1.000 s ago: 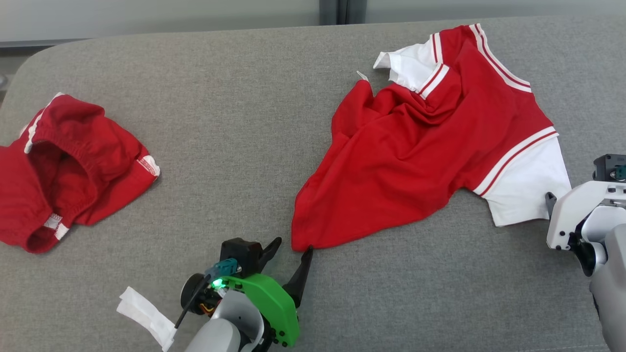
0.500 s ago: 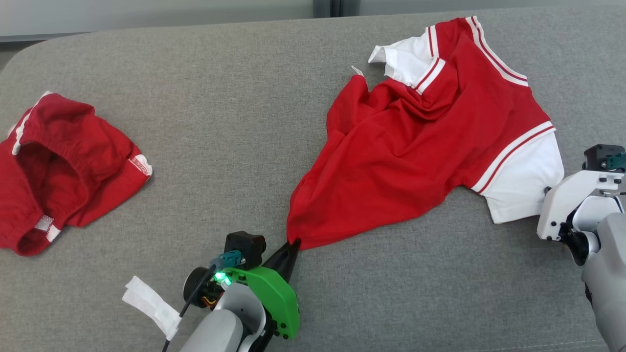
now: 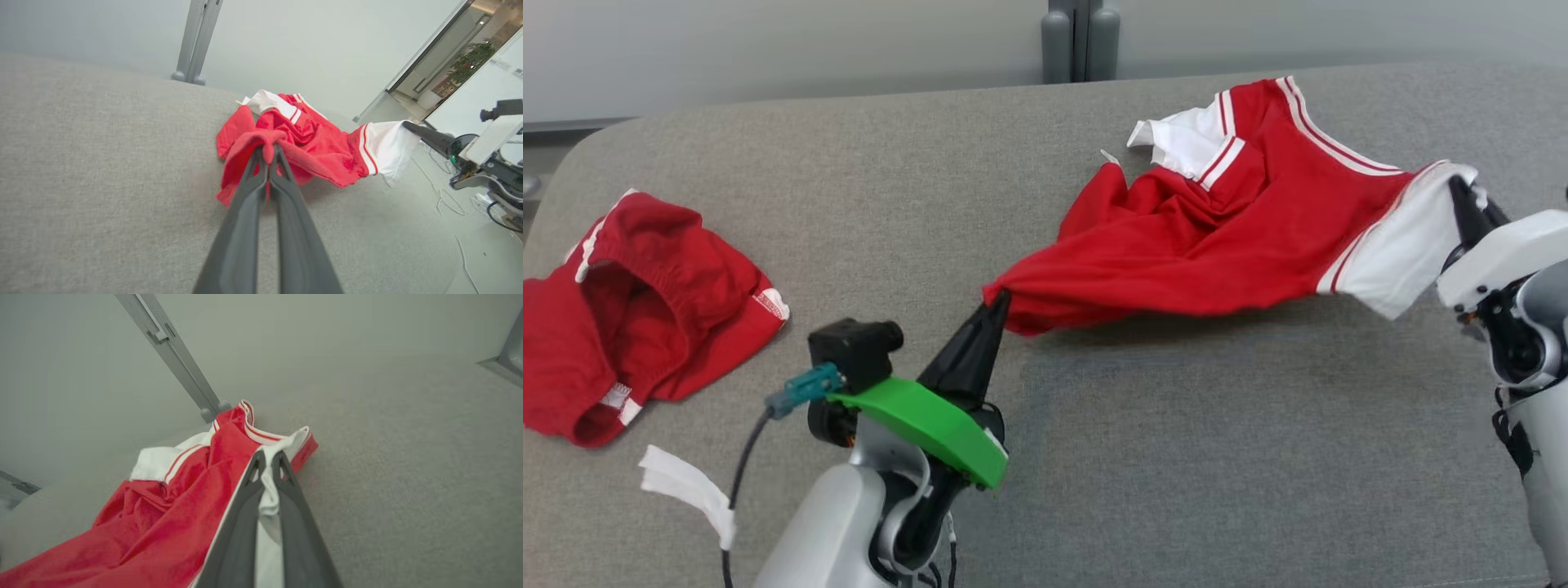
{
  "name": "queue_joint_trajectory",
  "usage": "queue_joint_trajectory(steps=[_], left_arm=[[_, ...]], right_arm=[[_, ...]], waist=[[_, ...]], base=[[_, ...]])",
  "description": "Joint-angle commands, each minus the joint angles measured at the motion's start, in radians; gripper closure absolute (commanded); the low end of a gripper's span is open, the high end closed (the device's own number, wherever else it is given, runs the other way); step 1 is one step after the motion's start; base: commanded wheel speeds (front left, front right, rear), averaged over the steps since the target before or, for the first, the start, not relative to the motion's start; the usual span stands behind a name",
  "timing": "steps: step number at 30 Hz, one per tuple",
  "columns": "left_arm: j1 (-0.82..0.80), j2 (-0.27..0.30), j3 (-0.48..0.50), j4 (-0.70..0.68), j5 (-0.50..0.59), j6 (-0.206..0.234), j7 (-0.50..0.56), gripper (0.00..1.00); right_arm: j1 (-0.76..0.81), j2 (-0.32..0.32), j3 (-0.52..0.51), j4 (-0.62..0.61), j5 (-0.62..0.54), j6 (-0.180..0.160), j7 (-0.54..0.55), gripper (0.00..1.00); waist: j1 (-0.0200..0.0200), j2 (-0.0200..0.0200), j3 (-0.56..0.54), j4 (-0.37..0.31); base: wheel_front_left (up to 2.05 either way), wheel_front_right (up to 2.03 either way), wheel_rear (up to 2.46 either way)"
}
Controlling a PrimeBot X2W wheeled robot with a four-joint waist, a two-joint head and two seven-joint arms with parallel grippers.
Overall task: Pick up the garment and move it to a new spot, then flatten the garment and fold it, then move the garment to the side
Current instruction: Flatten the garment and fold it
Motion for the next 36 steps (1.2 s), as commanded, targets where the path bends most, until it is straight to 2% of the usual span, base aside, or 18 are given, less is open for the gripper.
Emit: queue_joint_trajectory(steps=[1,5,9,12,15,19,23,27,33,36], left_arm=[[-0.025,0.011,0.020,-0.040,-0.041,-0.005,0.013,1.00],[-0.059,0.019,0.075,-0.152,-0.169,-0.008,0.087,1.00],[-0.145,0.052,0.131,-0.235,-0.266,-0.007,0.177,1.00],[-0.252,0.080,0.185,-0.261,-0.329,0.014,0.249,1.00],[-0.365,0.110,0.216,-0.245,-0.350,0.032,0.308,1.00],[-0.525,0.132,0.248,-0.190,-0.367,0.041,0.343,1.00],[-0.665,0.144,0.260,-0.102,-0.339,0.044,0.339,1.00],[-0.795,0.169,0.258,0.001,-0.281,0.029,0.297,1.00],[-0.962,0.196,0.274,0.150,-0.164,0.002,0.071,1.00],[-1.025,0.213,0.258,0.192,-0.118,-0.008,-0.037,1.00]], right_arm=[[0.022,-0.011,-0.008,-0.066,0.030,0.000,0.004,1.00],[0.023,-0.014,-0.030,-0.276,0.076,0.000,0.032,1.00],[-0.043,0.001,-0.060,-0.457,0.084,0.000,0.055,1.00],[-0.125,0.010,-0.066,-0.530,0.055,0.000,0.085,1.00],[-0.237,0.015,-0.047,-0.541,0.027,0.000,0.120,1.00],[-0.404,0.030,-0.041,-0.466,-0.012,0.000,0.127,1.00],[-0.552,0.037,-0.022,-0.326,-0.080,0.000,0.107,1.00],[-0.687,0.057,0.002,-0.184,-0.154,0.000,0.019,1.00],[-0.893,0.108,-0.036,-0.038,-0.233,0.000,-0.280,1.00],[-0.965,0.117,-0.017,-0.009,-0.242,0.000,-0.363,1.00]], waist=[[0.0000,0.0000,-0.038,-0.027],[0.0000,0.0000,-0.060,-0.053],[0.0000,0.0000,-0.061,-0.080],[0.0000,0.0000,-0.045,-0.101],[0.0000,0.0000,-0.009,-0.120],[0.0000,0.0000,0.063,-0.146],[0.0000,0.0000,0.164,-0.166],[0.0000,0.0000,0.261,-0.192],[0.0000,0.0000,0.323,-0.215],[0.0000,0.0000,0.323,-0.223]], base=[[0.00,0.00,0.00],[0.00,0.00,0.00],[0.00,0.00,0.00],[0.00,0.00,0.00],[0.00,0.00,0.00],[0.00,0.00,0.00],[0.00,0.00,0.00],[0.00,0.00,0.00],[0.00,0.00,0.00],[0.00,0.00,0.00]])
